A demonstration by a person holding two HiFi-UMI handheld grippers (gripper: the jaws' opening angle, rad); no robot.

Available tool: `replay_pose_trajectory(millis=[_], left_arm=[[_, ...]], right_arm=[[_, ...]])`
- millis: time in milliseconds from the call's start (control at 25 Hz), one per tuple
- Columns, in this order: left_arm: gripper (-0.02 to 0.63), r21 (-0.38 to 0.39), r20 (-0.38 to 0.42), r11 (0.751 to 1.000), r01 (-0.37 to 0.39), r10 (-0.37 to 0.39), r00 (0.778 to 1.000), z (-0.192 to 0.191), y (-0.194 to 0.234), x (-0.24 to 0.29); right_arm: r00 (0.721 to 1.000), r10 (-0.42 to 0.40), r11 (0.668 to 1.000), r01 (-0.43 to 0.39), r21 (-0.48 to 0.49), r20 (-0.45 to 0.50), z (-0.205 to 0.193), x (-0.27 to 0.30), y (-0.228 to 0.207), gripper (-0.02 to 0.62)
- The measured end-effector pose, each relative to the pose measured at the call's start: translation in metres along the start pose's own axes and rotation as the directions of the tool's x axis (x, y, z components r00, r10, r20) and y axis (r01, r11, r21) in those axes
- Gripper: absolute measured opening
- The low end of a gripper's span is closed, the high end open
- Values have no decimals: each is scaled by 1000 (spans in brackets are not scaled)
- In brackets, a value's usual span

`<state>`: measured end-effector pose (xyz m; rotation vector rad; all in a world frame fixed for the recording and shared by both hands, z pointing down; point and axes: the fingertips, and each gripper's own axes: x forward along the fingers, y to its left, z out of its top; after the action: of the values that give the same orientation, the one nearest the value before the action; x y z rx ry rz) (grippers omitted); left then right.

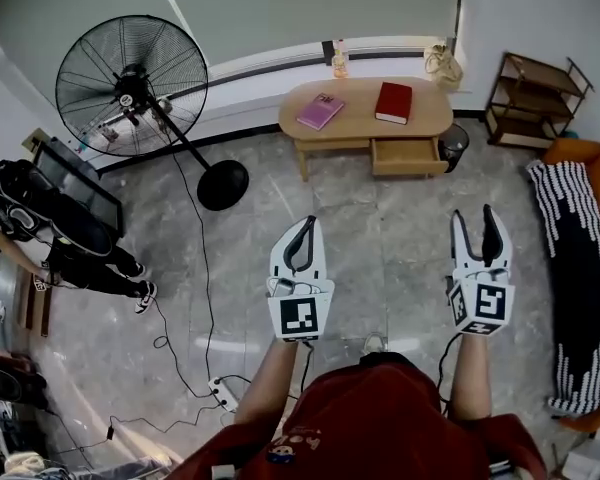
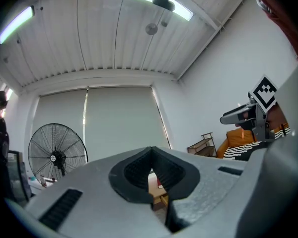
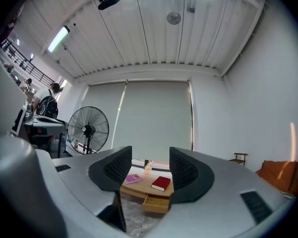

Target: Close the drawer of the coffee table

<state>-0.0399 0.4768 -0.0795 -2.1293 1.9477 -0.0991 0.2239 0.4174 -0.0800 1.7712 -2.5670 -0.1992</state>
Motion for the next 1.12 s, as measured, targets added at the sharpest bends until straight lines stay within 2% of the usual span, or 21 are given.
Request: replay_pose_trajectory(millis=[320, 520, 720, 1120], left_arm=[[6, -9, -43, 1000, -3, 2, 999, -18, -22, 79], [6, -13, -54, 1000, 9, -10, 998, -32, -37, 105], [6, -28, -88, 1000, 12, -14, 996, -51, -37, 124], [6, -67, -85, 996, 59, -65, 994, -101, -9, 191]], right_arm=[[999, 13, 999, -12, 35, -34, -33, 65, -46, 225], [998, 29, 999, -26, 48, -56, -55, 88, -62, 225], [997, 27, 998, -23, 54, -76, -70, 106, -66, 225], [992, -21, 999, 25, 30, -121, -100, 166, -57, 225]])
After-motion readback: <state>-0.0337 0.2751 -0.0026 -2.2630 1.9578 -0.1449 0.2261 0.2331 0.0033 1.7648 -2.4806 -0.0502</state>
